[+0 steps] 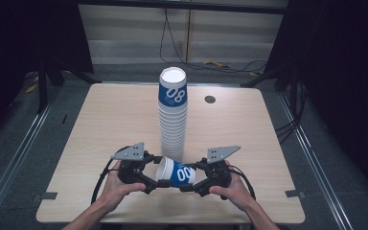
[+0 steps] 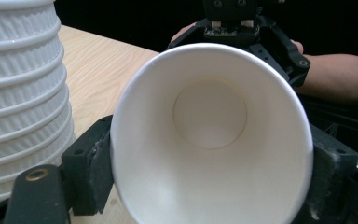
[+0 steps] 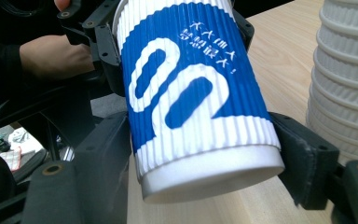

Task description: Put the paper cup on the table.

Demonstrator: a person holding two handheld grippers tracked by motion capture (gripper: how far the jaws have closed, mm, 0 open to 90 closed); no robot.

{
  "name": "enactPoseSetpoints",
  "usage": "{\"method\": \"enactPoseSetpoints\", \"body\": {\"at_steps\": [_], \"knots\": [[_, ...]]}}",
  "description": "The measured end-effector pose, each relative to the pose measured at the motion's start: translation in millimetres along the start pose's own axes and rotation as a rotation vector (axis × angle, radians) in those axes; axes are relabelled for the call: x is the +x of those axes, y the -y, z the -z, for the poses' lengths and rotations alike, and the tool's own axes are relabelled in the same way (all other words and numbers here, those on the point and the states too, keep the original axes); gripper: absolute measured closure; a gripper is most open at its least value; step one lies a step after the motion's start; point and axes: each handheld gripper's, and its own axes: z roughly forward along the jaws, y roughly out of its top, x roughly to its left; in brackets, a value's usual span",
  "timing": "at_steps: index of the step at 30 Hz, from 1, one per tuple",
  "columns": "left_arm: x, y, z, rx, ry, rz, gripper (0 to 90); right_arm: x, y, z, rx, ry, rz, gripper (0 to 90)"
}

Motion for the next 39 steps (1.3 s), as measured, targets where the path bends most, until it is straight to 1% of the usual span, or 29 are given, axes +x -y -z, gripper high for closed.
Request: {"method": "enactPoseSetpoints", "body": {"at_steps": [6,8,9,10,11,15,17,18,19,20,21,24,28,30,33,34,36,37,39], "knots": [[-1.8,-1.1,0.8,0.011,-0.006,-0.014,19.5,0.7,0.4,-3.1,0.031,0.000,-0.017,23.2],[-2.3,-0.9,-0.2,0.011,-0.011,-0.018,19.5,-0.4,1.2,-4.7,0.057,-0.003,-0.045,22.4],[-3.4,-1.1,-0.3,0.017,-0.024,-0.017,19.4,-1.0,1.7,-5.3,0.060,-0.007,-0.051,21.7],[-3.1,-1.0,-0.6,0.013,-0.011,-0.017,19.5,-1.1,1.9,-5.7,0.066,-0.003,-0.052,20.8],[-3.2,-1.3,-0.3,0.016,-0.016,-0.022,19.4,-1.1,1.9,-5.9,0.070,0.000,-0.052,20.7],[-3.2,-2.5,2.3,0.008,-0.031,-0.020,19.4,-1.1,1.5,-4.7,0.074,0.013,-0.053,19.9],[-2.7,-3.9,4.2,0.019,-0.046,-0.017,19.4,-1.7,1.6,-4.2,0.078,0.022,-0.052,17.7],[-2.6,-4.5,5.3,0.022,-0.059,-0.020,19.4,-2.2,1.8,-3.9,0.081,0.028,-0.057,16.3],[-2.4,-4.9,6.2,0.015,-0.059,-0.017,19.4,-2.9,2.0,-3.6,0.079,0.036,-0.067,15.2],[-2.1,-5.8,7.4,0.019,-0.058,-0.016,19.4,-3.8,2.2,-3.2,0.078,0.046,-0.075,14.6],[-2.6,-6.9,8.9,0.028,-0.071,-0.019,19.4,-4.4,2.3,-2.7,0.079,0.050,-0.081,14.6],[-3.0,-7.2,11.1,0.041,-0.077,-0.018,19.4,-5.6,2.4,-0.9,0.085,0.062,-0.084,14.7],[-3.9,-2.1,10.9,0.071,-0.081,-0.005,19.3,-6.2,3.2,-0.1,0.090,0.067,-0.086,14.6],[-3.8,-1.1,12.6,0.076,-0.087,-0.004,19.3,-6.9,3.8,-0.9,0.094,0.063,-0.093,14.8],[-2.4,-1.0,17.7,0.068,-0.101,0.002,19.3,-6.8,3.7,-1.3,0.095,0.061,-0.091,14.8],[-1.2,-1.0,20.3,0.076,-0.107,0.002,19.3,-6.9,3.7,-1.1,0.095,0.061,-0.089,14.8],[-0.4,0.6,22.7,0.078,-0.115,0.012,19.3,-7.0,3.7,0.5,0.094,0.070,-0.088,14.9],[-0.2,1.9,23.1,0.090,-0.124,0.008,19.4,-7.4,3.7,1.6,0.093,0.073,-0.090,14.9],[-0.2,3.2,23.6,0.107,-0.128,0.003,19.4,-8.3,3.6,3.7,0.089,0.091,-0.089,15.1]]}}
